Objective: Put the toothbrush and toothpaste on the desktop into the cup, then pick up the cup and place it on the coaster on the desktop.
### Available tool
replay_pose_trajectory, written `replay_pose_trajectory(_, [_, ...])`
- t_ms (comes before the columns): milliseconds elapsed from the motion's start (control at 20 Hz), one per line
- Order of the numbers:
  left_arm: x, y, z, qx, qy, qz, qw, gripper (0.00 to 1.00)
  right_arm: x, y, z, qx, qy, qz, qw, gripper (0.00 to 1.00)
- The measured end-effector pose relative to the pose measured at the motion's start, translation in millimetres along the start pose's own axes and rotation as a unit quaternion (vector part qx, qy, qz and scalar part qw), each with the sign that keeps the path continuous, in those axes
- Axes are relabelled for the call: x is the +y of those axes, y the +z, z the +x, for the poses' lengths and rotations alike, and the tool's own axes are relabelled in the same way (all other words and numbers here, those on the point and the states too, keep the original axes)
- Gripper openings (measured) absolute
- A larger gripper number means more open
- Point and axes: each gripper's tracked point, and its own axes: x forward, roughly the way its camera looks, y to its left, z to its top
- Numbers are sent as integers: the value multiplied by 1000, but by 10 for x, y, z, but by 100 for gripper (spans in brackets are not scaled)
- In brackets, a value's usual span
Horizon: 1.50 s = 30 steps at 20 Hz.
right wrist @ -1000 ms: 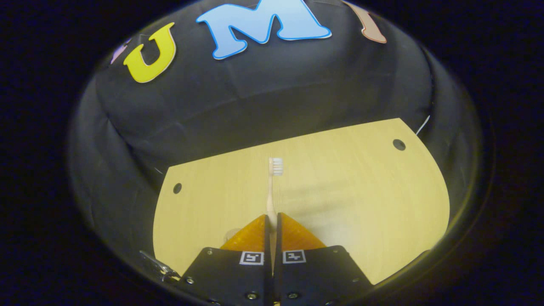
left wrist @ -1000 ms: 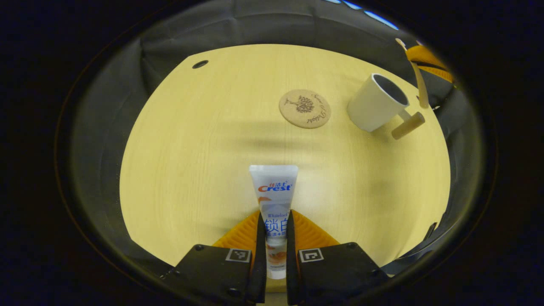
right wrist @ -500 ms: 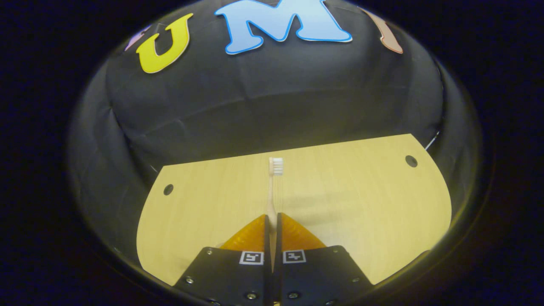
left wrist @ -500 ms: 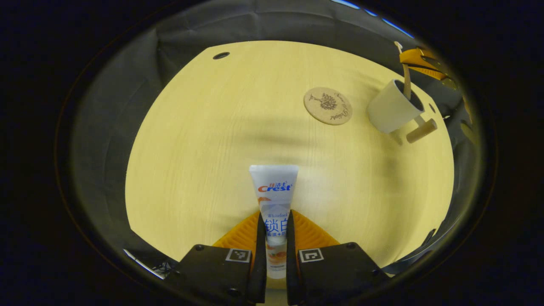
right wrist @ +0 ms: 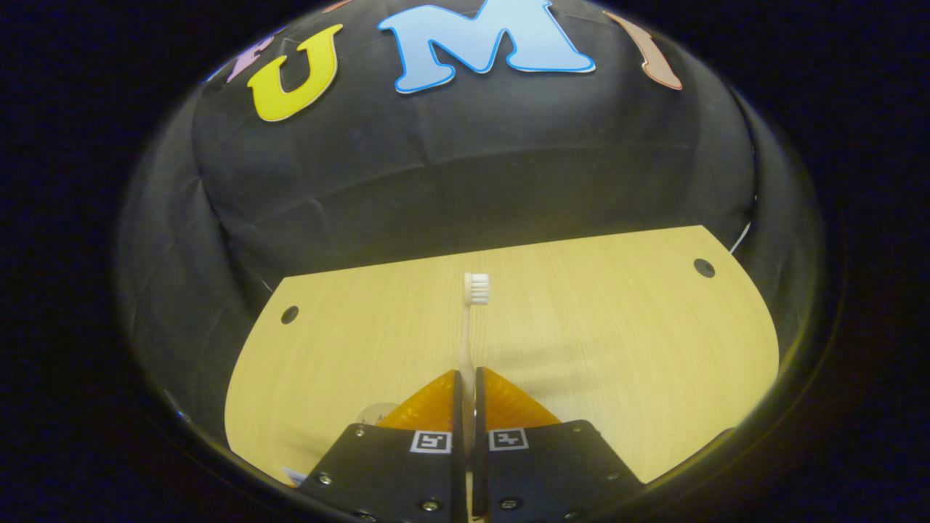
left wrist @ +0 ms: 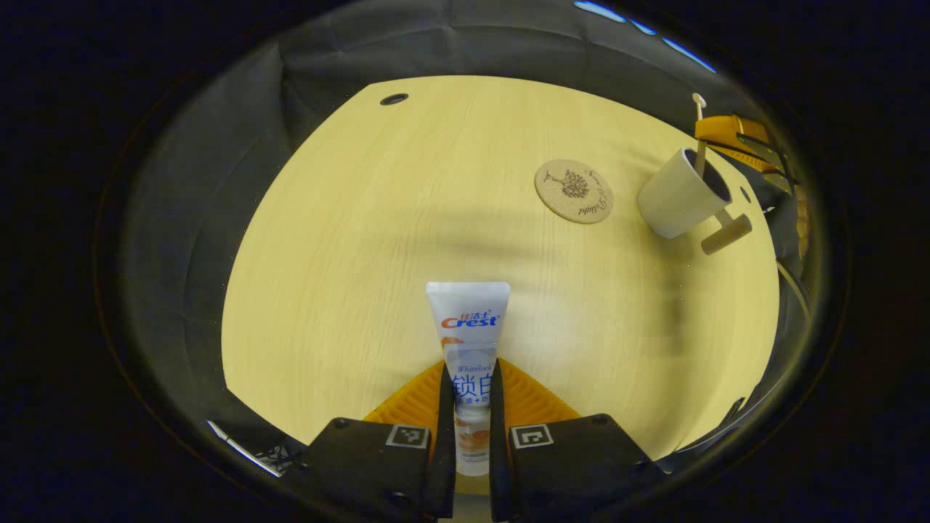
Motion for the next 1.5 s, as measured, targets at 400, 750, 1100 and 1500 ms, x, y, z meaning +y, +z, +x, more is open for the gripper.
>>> replay_pose_trajectory(400, [-231, 468, -138, -44, -27, 9, 999, 27, -127, -138, -283, -2, -5, 16, 1000, 22])
replay_pose_trajectory(750, [-674, 972, -336, -81, -60, 30, 995, 27, -400, -236, -705, -17, -15, 43, 999, 27])
replay_pose_trajectory(1100, [-1101, 1379, -473, -108, -81, 65, 989, 27, -831, -512, -1070, -13, -44, 74, 996, 24])
replay_pose_trajectory(1500, [-1501, 2011, -700, -143, -101, 103, 979, 27, -1275, -743, -1290, -7, -83, 112, 990, 24])
